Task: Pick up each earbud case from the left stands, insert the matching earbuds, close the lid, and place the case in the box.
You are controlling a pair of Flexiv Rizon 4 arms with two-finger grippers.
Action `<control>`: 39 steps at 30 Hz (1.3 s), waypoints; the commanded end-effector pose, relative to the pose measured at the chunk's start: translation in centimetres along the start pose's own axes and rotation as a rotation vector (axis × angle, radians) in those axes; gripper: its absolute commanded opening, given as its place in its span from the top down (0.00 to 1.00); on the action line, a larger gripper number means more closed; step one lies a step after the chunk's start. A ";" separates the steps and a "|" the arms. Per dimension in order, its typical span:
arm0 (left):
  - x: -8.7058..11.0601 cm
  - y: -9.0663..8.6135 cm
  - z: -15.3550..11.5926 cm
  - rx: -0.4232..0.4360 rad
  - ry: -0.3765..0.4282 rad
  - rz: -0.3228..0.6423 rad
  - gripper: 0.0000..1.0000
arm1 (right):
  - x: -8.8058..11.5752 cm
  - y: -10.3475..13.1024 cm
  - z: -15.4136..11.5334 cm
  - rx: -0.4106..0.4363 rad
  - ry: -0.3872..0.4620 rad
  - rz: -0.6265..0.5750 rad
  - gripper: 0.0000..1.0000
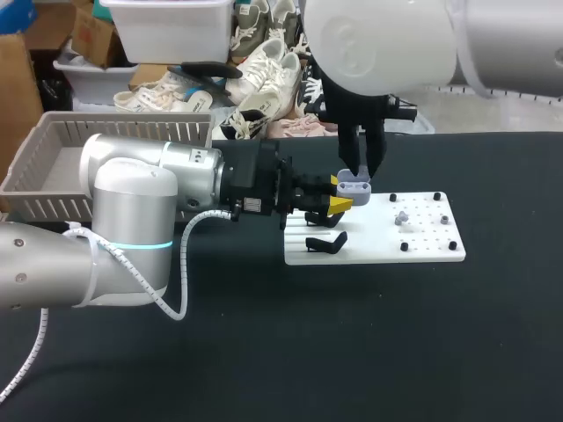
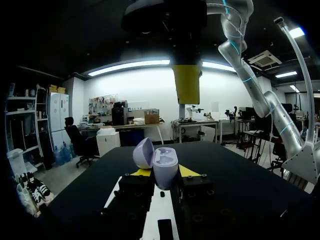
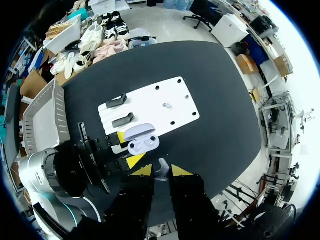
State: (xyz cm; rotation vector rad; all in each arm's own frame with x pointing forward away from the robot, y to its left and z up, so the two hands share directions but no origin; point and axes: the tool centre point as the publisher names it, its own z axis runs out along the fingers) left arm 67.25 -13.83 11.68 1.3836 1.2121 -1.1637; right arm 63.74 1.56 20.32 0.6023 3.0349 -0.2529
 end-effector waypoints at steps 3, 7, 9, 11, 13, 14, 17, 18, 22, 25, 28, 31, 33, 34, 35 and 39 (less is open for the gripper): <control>0.1 0.0 0.0 -0.002 -0.001 0.001 1.00 | 0.2 -0.3 0.4 -0.008 -0.008 0.003 1.00; 0.1 0.0 0.0 -0.002 -0.001 0.001 1.00 | 0.2 -0.3 0.4 -0.008 -0.008 0.003 1.00; 0.1 0.0 0.0 -0.002 -0.001 0.001 1.00 | 0.2 -0.3 0.4 -0.008 -0.008 0.003 1.00; 0.1 0.0 0.0 -0.002 -0.001 0.001 1.00 | 0.2 -0.3 0.4 -0.008 -0.008 0.003 1.00; 0.1 0.0 0.0 -0.002 -0.001 0.001 1.00 | 0.2 -0.1 0.5 -0.002 0.010 0.001 1.00; 0.1 0.0 0.0 -0.002 -0.001 0.001 1.00 | 0.3 0.1 0.6 0.000 0.010 -0.002 1.00; 0.1 0.0 0.0 -0.002 -0.001 0.001 1.00 | 0.4 0.7 0.7 0.008 0.007 0.006 1.00; 0.1 0.0 0.0 -0.002 -0.001 0.001 1.00 | 0.4 0.8 0.7 0.012 0.004 0.010 1.00; 0.1 0.0 0.0 -0.002 -0.001 0.001 1.00 | 0.0 1.1 0.5 0.007 0.013 0.039 1.00; 0.1 0.0 0.0 -0.002 -0.001 0.001 1.00 | -0.2 1.3 0.6 0.003 0.017 0.055 1.00; 0.1 0.0 0.0 -0.002 -0.001 0.001 1.00 | -0.2 1.6 0.8 0.006 0.015 0.059 1.00; 0.1 0.0 0.0 -0.002 -0.001 0.001 1.00 | -0.4 1.7 1.2 0.012 0.018 0.063 1.00; 0.1 0.0 0.0 -0.002 -0.001 0.001 1.00 | -0.6 1.7 1.4 0.006 0.021 0.070 1.00; 0.1 0.0 0.0 -0.002 -0.001 0.001 1.00 | -0.6 1.7 1.4 0.000 0.021 0.075 1.00; 0.1 0.0 0.0 -0.002 -0.001 0.001 1.00 | -0.8 1.8 1.5 -0.005 0.021 0.076 1.00; 0.1 0.0 0.0 -0.002 -0.001 0.001 1.00 | -1.1 1.9 2.0 -0.007 0.020 0.082 1.00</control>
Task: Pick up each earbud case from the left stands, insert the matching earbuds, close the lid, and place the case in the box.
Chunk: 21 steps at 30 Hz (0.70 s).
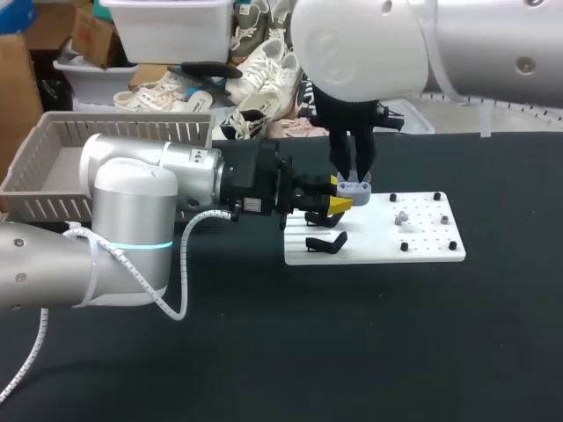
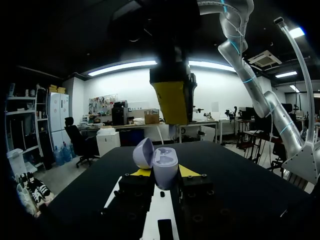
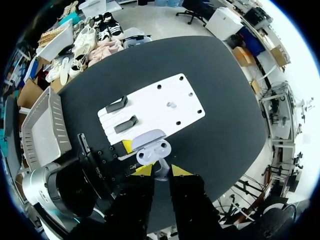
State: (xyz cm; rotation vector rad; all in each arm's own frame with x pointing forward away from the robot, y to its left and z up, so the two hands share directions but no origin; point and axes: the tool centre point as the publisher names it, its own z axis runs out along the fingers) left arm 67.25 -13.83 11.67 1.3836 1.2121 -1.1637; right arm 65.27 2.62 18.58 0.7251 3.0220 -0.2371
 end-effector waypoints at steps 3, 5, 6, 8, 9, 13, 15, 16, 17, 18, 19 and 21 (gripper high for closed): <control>0.1 0.0 0.0 -0.002 -0.001 0.001 1.00 | -0.5 0.0 0.7 -0.003 0.000 0.006 1.00; 0.1 0.0 0.0 -0.002 -0.001 0.001 1.00 | -0.6 -0.1 0.9 -0.004 0.000 0.005 1.00; 0.1 0.0 0.0 -0.002 -0.001 0.001 1.00 | -0.7 -0.1 0.9 -0.005 0.000 0.005 1.00; 0.1 0.0 0.0 -0.002 -0.001 0.001 1.00 | -0.7 -0.2 1.0 -0.005 0.002 0.007 1.00; 0.1 0.0 0.0 -0.002 -0.001 0.001 1.00 | -0.8 -0.2 1.0 -0.005 0.002 0.008 1.00; 0.1 0.0 0.0 -0.002 -0.001 0.001 1.00 | -1.0 -0.3 1.0 -0.005 0.002 0.013 1.00; 0.1 0.0 0.0 -0.002 -0.001 0.001 1.00 | -1.0 -0.3 1.0 -0.005 0.003 0.014 1.00; 0.1 0.0 0.0 -0.002 -0.001 0.001 1.00 | -1.0 -0.3 1.1 -0.005 0.003 0.014 1.00; 0.1 0.0 0.0 -0.002 -0.001 0.001 1.00 | -1.0 -0.3 1.1 -0.006 0.003 0.014 1.00; 0.1 0.0 0.0 -0.002 -0.001 0.001 1.00 | -1.0 -0.3 1.1 -0.006 0.004 0.014 1.00; 0.1 0.0 0.0 -0.002 -0.001 0.001 1.00 | -1.1 -0.3 1.1 -0.006 0.005 0.014 1.00; 0.1 0.0 0.0 -0.002 -0.001 0.001 1.00 | -1.1 -0.3 1.2 -0.004 0.007 0.013 1.00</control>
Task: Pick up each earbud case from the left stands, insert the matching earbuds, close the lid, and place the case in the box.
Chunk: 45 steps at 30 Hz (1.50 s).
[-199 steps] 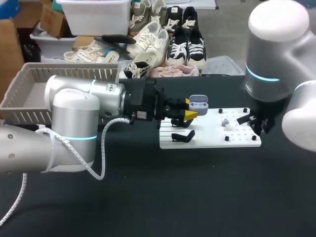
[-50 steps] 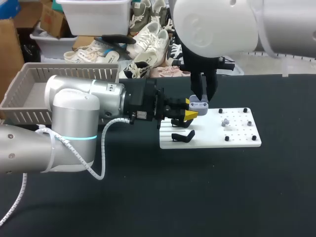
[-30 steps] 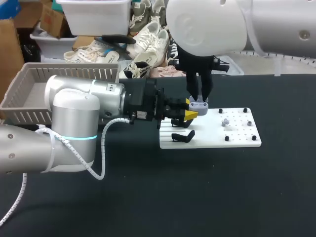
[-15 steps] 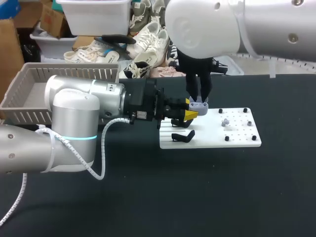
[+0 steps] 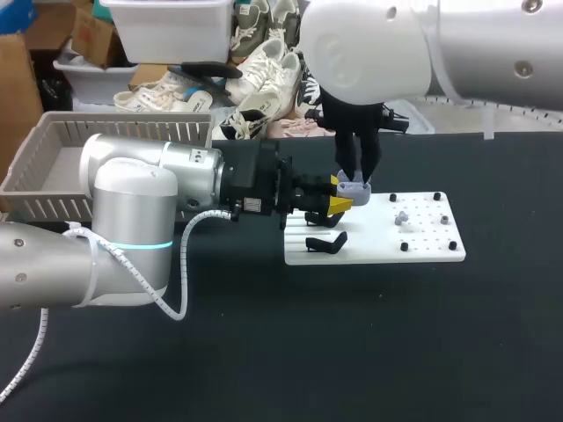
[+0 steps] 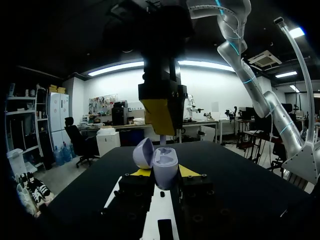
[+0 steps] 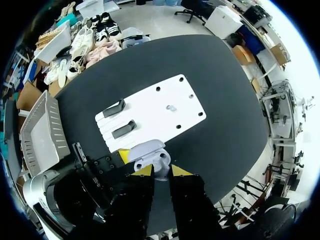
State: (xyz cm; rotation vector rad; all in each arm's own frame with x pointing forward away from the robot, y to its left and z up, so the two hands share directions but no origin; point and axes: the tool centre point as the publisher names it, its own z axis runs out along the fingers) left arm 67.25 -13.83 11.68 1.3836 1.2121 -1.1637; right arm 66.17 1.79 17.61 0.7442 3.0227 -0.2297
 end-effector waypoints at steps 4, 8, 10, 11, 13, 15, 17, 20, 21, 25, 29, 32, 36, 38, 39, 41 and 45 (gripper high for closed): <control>0.1 0.0 0.0 -0.002 -0.001 0.001 1.00 | 0.2 -0.1 0.2 0.001 0.004 -0.002 1.00; 0.1 0.0 0.0 -0.002 -0.001 0.001 1.00 | 0.2 -0.1 0.5 0.003 0.008 -0.003 1.00; 0.1 0.0 0.0 -0.002 -0.001 0.001 1.00 | 0.2 -0.1 0.6 0.004 0.010 -0.002 1.00; 0.1 0.0 0.0 -0.002 -0.001 0.001 1.00 | 0.2 -0.1 0.7 0.004 0.011 -0.001 1.00; 0.1 0.0 0.0 -0.002 -0.001 0.001 1.00 | 0.1 -0.2 0.8 0.003 0.013 0.001 1.00; 0.1 0.0 0.0 -0.002 -0.001 0.001 1.00 | 0.1 -0.2 0.9 0.002 0.015 0.005 1.00; 0.1 0.0 0.0 -0.002 -0.001 0.001 1.00 | 0.1 -0.2 0.9 0.002 0.016 0.007 1.00; 0.1 0.0 0.0 -0.002 -0.001 0.001 1.00 | 0.1 -0.2 1.0 0.001 0.017 0.008 1.00; 0.1 0.0 0.0 -0.002 -0.001 0.001 1.00 | 0.0 -0.2 1.0 0.001 0.017 0.008 1.00; 0.1 0.0 0.0 -0.002 -0.001 0.001 1.00 | -0.1 -0.1 1.2 0.003 0.018 0.009 1.00; 0.1 0.0 0.0 -0.002 -0.001 0.001 1.00 | -0.2 0.0 1.4 0.011 0.020 0.008 1.00; 0.1 0.0 0.0 -0.002 -0.001 0.001 1.00 | -0.3 0.0 1.6 0.015 0.024 0.011 1.00; 0.1 0.0 0.0 -0.002 -0.001 0.001 1.00 | -0.4 0.1 1.8 0.020 0.028 0.015 1.00; 0.1 0.0 0.0 -0.002 -0.001 0.001 1.00 | -0.5 0.1 1.9 0.023 0.030 0.017 1.00; 0.1 0.0 0.0 -0.002 -0.001 0.001 1.00 | -0.5 0.2 2.0 0.024 0.030 0.017 1.00; 0.1 0.0 0.0 -0.002 -0.001 0.001 1.00 | -0.5 0.2 2.1 0.026 0.032 0.019 1.00; 0.1 0.0 0.0 -0.002 -0.001 0.001 1.00 | -0.6 0.2 2.2 0.029 0.034 0.024 0.84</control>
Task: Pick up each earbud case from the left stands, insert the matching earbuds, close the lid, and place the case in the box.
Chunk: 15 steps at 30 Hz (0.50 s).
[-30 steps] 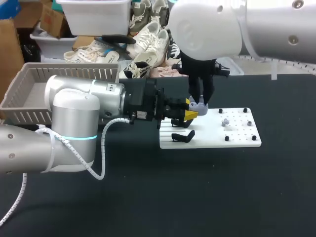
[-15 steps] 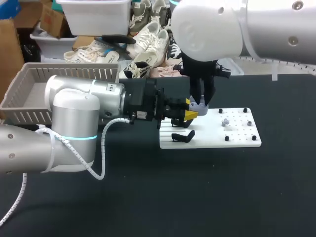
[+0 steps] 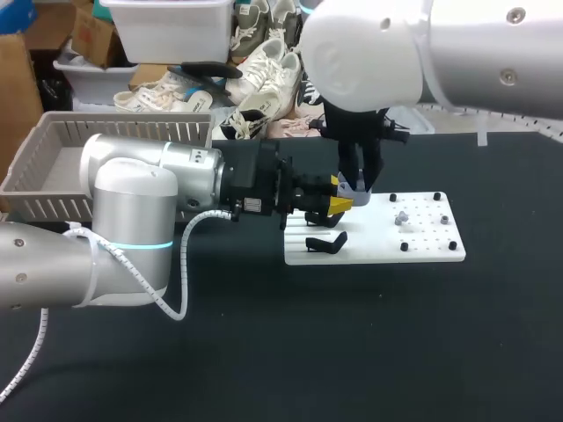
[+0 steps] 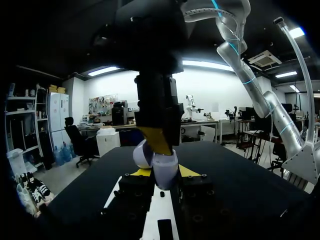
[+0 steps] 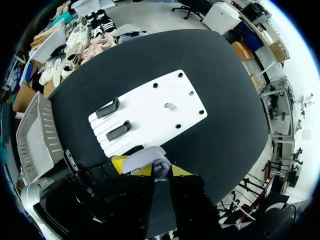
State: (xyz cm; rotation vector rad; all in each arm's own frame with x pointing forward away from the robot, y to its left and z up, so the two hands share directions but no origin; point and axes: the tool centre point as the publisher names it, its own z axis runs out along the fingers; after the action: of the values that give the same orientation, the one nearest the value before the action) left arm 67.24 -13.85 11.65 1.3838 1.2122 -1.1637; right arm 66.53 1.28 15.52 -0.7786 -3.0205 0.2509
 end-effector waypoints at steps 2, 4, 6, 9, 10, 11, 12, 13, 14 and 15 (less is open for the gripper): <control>0.0 0.0 0.0 -0.002 -0.002 0.001 1.00 | -0.2 0.2 0.0 0.007 0.005 0.007 0.69; 0.0 0.0 0.0 -0.002 -0.002 0.001 1.00 | -0.2 0.1 -0.1 0.004 0.004 0.009 0.65; 0.0 0.0 0.0 -0.002 -0.002 0.001 1.00 | -0.1 -0.1 -0.2 -0.001 0.002 0.009 0.64; 0.0 0.0 0.0 -0.002 -0.002 0.001 1.00 | 0.0 -0.3 -0.7 -0.014 -0.005 0.010 0.62; 0.0 0.0 0.0 -0.002 -0.002 0.001 1.00 | 0.1 -0.4 -0.9 -0.020 -0.008 0.010 0.62; 0.0 0.0 0.0 -0.002 -0.002 0.001 1.00 | 0.1 -0.6 -1.1 -0.027 -0.014 0.011 0.62; 0.0 0.0 0.0 -0.002 -0.002 0.001 1.00 | 0.2 -0.8 -1.4 -0.034 -0.019 0.014 0.62; 0.0 0.0 0.0 -0.002 -0.002 0.001 1.00 | 0.2 -1.1 -1.8 -0.046 -0.024 0.020 0.63; 0.0 0.0 0.0 -0.002 -0.002 0.001 1.00 | 0.2 -1.4 -2.1 -0.054 -0.028 0.024 0.63; 0.0 0.0 0.0 -0.002 -0.002 0.001 1.00 | 0.2 -1.8 -2.5 -0.065 -0.032 0.030 0.63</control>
State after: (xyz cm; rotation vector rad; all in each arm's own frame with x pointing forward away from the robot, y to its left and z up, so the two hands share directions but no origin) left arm 67.31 -13.82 11.67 1.3827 1.2126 -1.1633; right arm 67.11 1.33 17.38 -0.8148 -3.0353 0.2203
